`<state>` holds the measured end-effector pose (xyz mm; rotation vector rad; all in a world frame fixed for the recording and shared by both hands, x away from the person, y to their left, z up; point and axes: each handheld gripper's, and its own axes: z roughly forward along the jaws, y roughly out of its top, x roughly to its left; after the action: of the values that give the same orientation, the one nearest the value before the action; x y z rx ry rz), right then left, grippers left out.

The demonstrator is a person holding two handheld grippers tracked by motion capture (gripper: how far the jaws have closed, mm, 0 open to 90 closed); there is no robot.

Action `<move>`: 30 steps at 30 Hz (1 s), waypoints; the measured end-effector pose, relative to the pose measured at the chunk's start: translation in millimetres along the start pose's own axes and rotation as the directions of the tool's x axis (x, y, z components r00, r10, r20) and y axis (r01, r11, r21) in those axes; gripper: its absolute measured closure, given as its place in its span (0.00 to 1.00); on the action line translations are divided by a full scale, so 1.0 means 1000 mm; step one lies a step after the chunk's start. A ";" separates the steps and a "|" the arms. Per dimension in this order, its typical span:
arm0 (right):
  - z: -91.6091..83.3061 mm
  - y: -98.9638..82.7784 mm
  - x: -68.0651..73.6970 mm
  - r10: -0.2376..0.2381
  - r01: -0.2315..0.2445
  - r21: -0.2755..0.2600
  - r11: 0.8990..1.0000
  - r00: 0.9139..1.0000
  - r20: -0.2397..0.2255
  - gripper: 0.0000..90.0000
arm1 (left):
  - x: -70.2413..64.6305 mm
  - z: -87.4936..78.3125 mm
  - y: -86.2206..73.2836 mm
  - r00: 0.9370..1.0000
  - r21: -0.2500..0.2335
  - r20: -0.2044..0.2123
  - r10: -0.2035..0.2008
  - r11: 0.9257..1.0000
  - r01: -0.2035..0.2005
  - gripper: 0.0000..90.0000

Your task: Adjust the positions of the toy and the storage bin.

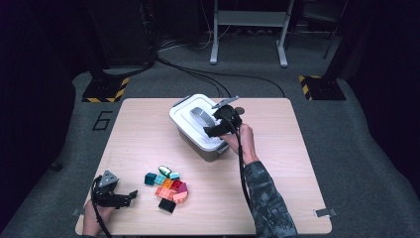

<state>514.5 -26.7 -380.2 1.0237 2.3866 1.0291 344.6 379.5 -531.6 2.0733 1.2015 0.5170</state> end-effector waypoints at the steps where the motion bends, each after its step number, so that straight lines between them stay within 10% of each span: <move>1: 0.002 0.001 0.001 0.000 0.000 0.001 1.000 1.000 0.000 0.30 | 0.000 0.000 0.000 1.000 0.000 0.000 0.000 1.000 0.000 0.02; 17: 0.021 0.028 0.012 -0.037 0.036 0.014 0.999 0.998 0.055 0.66 | 0.000 0.000 0.000 1.000 0.000 0.001 0.000 1.000 0.000 0.03; 30: 0.023 0.031 0.018 -0.030 0.028 0.016 0.999 0.995 0.100 0.74 | 0.000 0.000 0.000 1.000 -0.001 0.001 0.000 1.000 0.000 0.03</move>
<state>530.1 12.3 -374.0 1.0178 2.3252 0.9289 344.6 379.6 -531.6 2.0724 1.2004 0.5162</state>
